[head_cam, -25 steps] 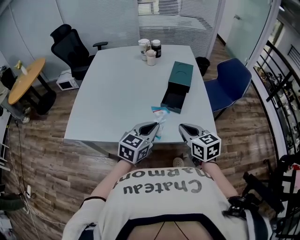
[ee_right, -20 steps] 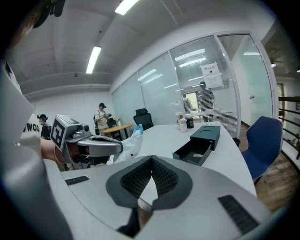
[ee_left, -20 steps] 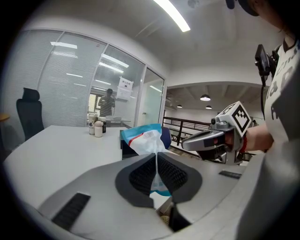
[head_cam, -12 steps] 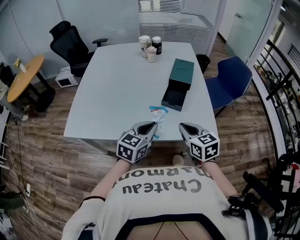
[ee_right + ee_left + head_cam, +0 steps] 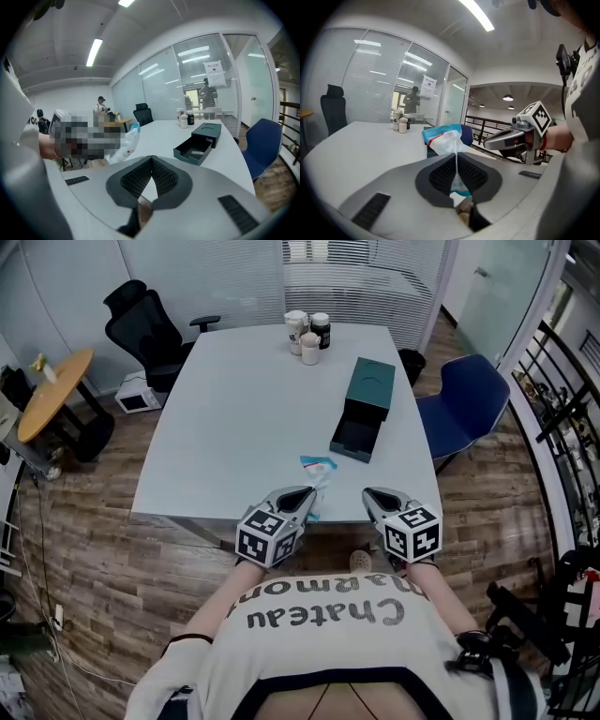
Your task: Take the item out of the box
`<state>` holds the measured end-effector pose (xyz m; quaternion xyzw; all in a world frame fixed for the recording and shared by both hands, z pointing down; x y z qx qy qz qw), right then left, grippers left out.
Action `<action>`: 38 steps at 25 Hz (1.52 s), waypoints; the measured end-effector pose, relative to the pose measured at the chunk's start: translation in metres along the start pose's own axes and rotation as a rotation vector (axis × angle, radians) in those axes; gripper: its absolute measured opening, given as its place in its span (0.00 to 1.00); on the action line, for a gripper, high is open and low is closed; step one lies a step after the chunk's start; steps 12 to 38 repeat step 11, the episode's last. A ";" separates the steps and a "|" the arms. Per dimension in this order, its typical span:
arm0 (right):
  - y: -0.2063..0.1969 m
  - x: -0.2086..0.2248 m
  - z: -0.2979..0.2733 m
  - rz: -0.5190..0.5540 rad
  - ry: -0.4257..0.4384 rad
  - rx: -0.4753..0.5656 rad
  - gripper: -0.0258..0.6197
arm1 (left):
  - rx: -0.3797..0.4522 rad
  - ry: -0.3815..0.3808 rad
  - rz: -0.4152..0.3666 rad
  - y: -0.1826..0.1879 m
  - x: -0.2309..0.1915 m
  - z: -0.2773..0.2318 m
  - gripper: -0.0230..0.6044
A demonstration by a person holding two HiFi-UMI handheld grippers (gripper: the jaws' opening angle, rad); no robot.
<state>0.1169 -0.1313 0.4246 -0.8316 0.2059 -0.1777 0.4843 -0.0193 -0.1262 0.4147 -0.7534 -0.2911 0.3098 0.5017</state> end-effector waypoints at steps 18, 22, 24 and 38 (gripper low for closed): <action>-0.007 -0.001 -0.010 -0.011 -0.003 -0.028 0.04 | -0.007 -0.011 0.019 -0.003 -0.006 -0.002 0.06; -0.007 -0.001 -0.010 -0.011 -0.003 -0.028 0.04 | -0.007 -0.011 0.019 -0.003 -0.006 -0.002 0.06; -0.007 -0.001 -0.010 -0.011 -0.003 -0.028 0.04 | -0.007 -0.011 0.019 -0.003 -0.006 -0.002 0.06; -0.007 -0.001 -0.010 -0.011 -0.003 -0.028 0.04 | -0.007 -0.011 0.019 -0.003 -0.006 -0.002 0.06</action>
Point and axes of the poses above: the fingertips, and each gripper's own axes: z backward along the fingers, x to its right, y out of its top, the point moved 2 cm from there along z, backward along the fingers, and after that the axes turned 7 degrees about -y, right-handed, at the moved point
